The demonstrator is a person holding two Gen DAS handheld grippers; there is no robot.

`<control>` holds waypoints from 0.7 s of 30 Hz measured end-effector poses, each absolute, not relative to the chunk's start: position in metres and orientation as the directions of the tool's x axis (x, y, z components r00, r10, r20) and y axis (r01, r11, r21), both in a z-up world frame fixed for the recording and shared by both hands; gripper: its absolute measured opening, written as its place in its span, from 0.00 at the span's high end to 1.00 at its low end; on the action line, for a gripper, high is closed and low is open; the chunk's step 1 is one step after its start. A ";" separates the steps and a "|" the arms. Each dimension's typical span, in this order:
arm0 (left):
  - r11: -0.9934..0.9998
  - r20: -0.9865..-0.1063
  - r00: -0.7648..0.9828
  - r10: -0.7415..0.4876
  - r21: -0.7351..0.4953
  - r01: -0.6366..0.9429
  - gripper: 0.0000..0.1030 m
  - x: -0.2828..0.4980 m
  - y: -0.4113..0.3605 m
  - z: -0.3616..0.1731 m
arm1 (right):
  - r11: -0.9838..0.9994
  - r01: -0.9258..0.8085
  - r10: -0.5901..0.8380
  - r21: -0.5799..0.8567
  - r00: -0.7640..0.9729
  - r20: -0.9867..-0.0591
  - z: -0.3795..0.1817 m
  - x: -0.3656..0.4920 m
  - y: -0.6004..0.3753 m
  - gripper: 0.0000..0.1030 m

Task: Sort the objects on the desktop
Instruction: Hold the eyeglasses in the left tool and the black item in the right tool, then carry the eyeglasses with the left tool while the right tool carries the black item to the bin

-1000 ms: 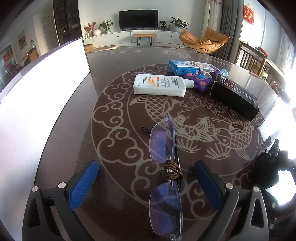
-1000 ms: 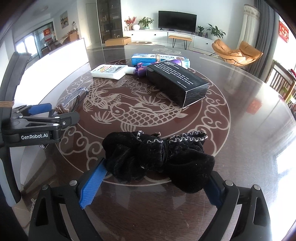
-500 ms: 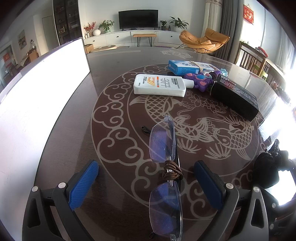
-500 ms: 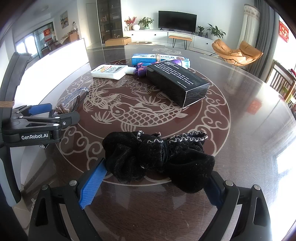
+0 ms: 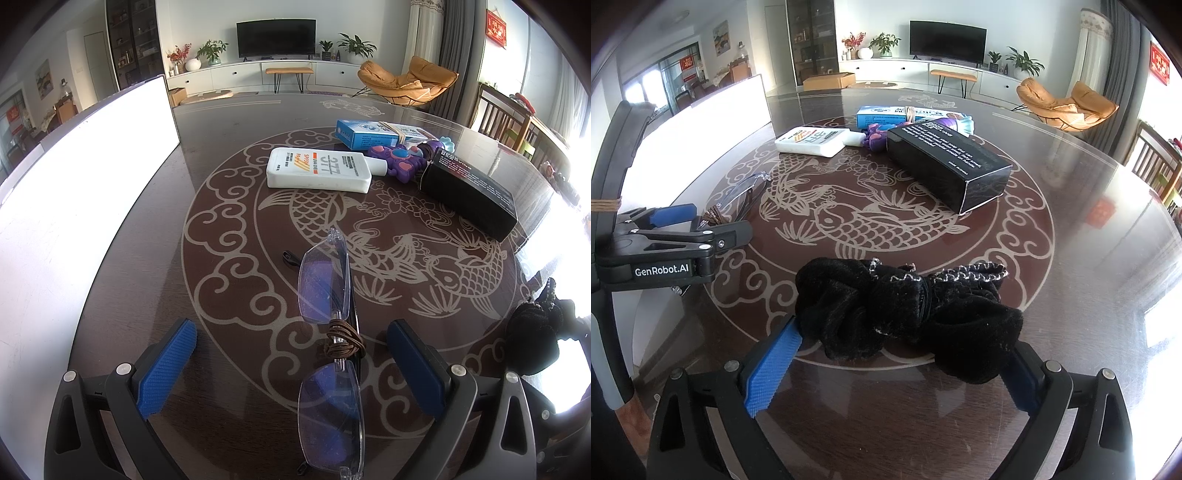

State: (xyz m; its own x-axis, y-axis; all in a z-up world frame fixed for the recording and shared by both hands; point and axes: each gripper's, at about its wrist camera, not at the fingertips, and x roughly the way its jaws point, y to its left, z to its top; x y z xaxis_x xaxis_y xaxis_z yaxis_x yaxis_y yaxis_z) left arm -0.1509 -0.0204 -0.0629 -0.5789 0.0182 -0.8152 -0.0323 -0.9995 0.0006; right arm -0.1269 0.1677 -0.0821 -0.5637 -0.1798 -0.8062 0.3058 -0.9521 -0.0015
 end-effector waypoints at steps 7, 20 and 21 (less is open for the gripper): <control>-0.999 -0.815 -0.579 0.018 0.001 -0.032 0.00 -0.151 -0.021 -0.063 | -0.952 0.307 -0.191 0.011 -0.563 -0.804 -0.082 -0.128 0.169 0.04; -0.999 -0.815 -0.579 0.018 0.001 -0.032 0.00 -0.151 -0.021 -0.063 | -0.951 0.307 -0.207 0.031 -0.562 -0.801 -0.081 -0.127 0.171 0.04; -0.999 -0.815 -0.579 0.018 0.001 -0.032 0.00 -0.151 -0.021 -0.063 | -0.951 0.307 -0.207 0.031 -0.562 -0.801 -0.081 -0.127 0.171 0.04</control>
State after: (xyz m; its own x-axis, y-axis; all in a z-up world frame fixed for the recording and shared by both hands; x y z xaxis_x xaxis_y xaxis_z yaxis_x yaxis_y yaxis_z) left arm -0.1507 -0.0205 -0.0634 -0.5794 0.0176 -0.8149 -0.0318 -0.9995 0.0010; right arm -0.1274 0.1715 -0.0810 -0.5621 -0.2073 -0.8007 0.3071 -0.9512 0.0307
